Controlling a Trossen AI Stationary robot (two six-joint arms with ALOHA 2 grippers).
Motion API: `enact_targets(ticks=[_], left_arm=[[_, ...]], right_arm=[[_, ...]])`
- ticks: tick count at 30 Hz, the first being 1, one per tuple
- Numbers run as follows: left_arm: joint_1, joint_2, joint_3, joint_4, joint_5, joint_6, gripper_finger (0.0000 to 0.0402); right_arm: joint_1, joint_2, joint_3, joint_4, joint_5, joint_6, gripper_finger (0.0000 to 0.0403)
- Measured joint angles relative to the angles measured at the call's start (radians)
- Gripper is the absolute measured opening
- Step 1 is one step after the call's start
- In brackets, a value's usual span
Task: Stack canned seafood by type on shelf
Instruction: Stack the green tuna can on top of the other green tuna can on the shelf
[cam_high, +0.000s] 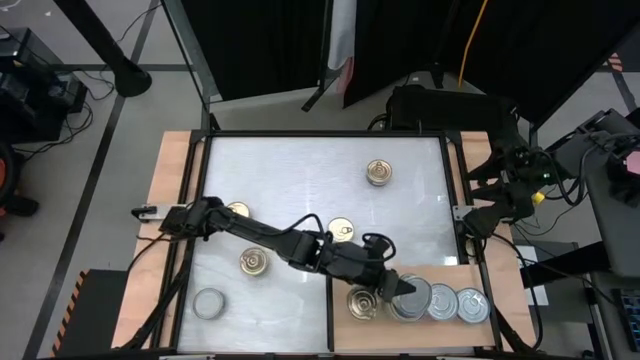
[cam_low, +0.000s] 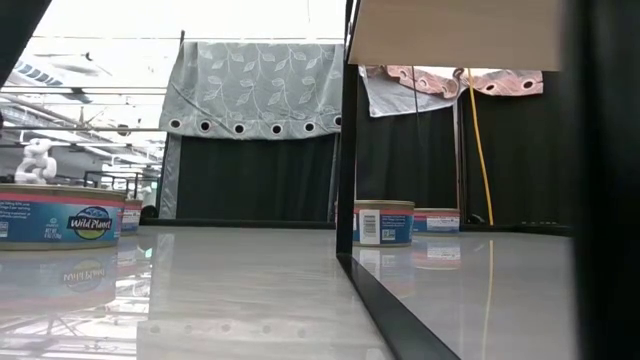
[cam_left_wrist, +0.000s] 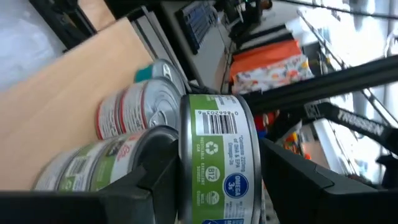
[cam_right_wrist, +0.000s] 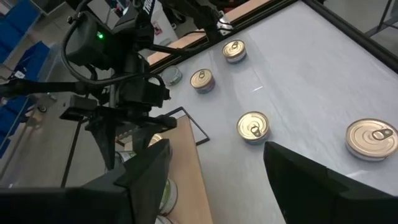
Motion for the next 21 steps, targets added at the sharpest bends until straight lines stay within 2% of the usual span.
enact_targets(ticks=[6,15,21], left_arm=[[0.005,0.0,0.0,-0.009,0.111,0.01,0.0204],[0.035,0.0,0.0,-0.045,0.116,0.101,0.0204],[0.04,0.0,0.0,-0.044,0.173,0.163,0.0204]], right_arm=[[0.0,0.0,0.0,0.0,0.001,0.0,0.0251],[0.0,0.001,0.0,0.0,0.001,-0.003,0.0251],[0.0,0.001,0.0,-0.002,0.001,-0.007,0.0251]])
